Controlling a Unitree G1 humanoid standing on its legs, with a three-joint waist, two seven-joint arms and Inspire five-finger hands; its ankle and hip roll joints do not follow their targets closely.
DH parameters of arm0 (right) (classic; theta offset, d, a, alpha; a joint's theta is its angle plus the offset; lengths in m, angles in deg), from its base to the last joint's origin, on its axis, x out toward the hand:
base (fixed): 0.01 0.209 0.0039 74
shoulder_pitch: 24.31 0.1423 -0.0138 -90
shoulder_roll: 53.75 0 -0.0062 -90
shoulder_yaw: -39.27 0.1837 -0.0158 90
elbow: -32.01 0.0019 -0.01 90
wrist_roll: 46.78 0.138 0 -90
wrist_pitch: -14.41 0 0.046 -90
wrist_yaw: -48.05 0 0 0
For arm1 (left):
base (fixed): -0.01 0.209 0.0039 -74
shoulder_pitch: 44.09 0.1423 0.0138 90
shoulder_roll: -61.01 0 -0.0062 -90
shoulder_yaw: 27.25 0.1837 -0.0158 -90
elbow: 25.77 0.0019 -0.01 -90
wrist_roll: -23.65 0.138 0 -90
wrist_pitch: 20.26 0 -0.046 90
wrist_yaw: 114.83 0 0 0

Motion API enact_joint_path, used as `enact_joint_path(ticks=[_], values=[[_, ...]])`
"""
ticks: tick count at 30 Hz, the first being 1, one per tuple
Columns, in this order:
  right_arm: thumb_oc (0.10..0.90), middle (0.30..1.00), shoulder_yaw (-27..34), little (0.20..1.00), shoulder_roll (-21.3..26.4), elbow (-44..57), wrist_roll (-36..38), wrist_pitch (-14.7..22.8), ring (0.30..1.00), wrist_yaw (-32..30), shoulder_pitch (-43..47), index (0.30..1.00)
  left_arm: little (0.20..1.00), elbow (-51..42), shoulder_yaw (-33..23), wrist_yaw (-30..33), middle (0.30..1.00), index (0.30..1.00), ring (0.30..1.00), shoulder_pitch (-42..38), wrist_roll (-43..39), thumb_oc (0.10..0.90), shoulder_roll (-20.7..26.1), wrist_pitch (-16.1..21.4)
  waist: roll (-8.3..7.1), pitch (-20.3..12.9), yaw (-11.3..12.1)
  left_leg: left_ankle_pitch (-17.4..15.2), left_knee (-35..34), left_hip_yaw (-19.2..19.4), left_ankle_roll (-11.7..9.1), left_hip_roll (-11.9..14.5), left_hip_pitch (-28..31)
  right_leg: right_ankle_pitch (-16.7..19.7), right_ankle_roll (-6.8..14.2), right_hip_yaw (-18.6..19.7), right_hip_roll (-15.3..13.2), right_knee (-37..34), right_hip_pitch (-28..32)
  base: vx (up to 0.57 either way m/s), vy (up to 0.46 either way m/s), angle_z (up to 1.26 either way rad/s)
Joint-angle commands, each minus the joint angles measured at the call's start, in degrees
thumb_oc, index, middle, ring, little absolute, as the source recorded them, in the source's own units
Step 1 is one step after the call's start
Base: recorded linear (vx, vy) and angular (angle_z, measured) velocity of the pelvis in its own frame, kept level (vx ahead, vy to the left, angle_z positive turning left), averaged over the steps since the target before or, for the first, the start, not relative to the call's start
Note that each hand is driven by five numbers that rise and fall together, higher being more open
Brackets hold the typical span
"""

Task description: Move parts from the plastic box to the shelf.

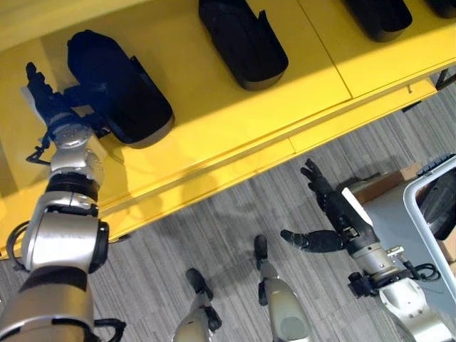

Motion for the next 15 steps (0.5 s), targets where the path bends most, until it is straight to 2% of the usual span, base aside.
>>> enact_joint_path(ticks=[1,2,15], values=[[0.900,1.000,5.17,1.000,1.71,5.11,3.27,7.06,1.000,-0.08,1.93,1.000,1.000,1.56,2.11,-3.07,1.000,1.000,1.000,-8.48,4.25,0.900,-0.52,1.48,-2.33,-1.14,-0.86,-6.69,8.91,-2.19,-2.48,2.53,1.97,-0.15,7.13,2.94,-5.05,3.96,0.70,0.08,0.044,-0.04],[0.900,1.000,5.18,1.000,1.70,5.17,3.45,7.11,1.000,0.10,1.83,1.000,1.000,1.61,2.67,-3.07,1.000,1.000,1.000,-8.82,5.12,0.900,-0.65,1.36,-1.95,-1.29,-0.86,-7.99,8.83,-2.75,-2.80,2.66,2.48,-1.05,7.65,3.20,-4.79,3.89,1.15,0.08,0.045,-0.02],[0.900,1.000,6.08,1.000,2.18,5.45,4.22,7.65,1.000,0.87,0.36,1.000,1.000,1.24,5.29,-3.09,1.000,1.000,1.000,-10.23,9.06,0.900,-1.54,1.62,-2.15,-1.14,-2.10,-8.91,10.00,-1.50,-2.69,2.60,1.64,-0.54,7.69,4.73,-4.71,3.80,-0.50,0.01,0.012,-0.06]])
